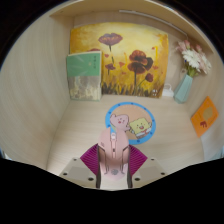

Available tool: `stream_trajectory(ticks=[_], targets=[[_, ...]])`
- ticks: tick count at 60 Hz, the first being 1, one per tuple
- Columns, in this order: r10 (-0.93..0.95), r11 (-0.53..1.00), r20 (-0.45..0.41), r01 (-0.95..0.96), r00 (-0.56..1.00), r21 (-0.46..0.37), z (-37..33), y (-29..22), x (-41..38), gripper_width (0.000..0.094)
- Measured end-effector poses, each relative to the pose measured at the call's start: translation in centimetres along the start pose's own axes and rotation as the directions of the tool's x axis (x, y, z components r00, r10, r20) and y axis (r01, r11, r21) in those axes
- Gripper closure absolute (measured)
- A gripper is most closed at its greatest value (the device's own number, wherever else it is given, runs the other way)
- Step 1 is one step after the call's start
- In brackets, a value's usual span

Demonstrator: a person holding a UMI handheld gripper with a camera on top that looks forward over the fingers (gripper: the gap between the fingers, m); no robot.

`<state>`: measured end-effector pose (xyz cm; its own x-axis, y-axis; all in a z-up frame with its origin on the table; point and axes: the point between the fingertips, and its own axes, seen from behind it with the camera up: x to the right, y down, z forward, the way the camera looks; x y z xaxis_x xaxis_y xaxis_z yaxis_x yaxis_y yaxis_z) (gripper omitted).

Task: Arrange mouse

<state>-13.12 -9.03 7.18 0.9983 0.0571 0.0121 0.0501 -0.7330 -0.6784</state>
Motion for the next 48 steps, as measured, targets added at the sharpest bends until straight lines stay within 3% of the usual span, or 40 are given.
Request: stream_trajectory(ticks=[10,18,25,29,48], targets=[[-0.035,0.964,-0.038,0.044,0.999,0.261,-4.2,-16.6,1.6,0.0579],[-0.041,0.948,-0.041,0.052,0.998,0.313,-2.3,-23.0,3.7,0.0581],[-0.039,0.972,-0.057,0.051,0.998,0.231,3.7,-21.9,6.4,0.0583],[-0.037,0.989,-0.038,0.042,0.999,0.141,7.5,-19.0,7.1,0.0581],[-0.032,0.994,0.0,0.032,0.999,-0.105,17.1,-6.5,8.8,0.0581]])
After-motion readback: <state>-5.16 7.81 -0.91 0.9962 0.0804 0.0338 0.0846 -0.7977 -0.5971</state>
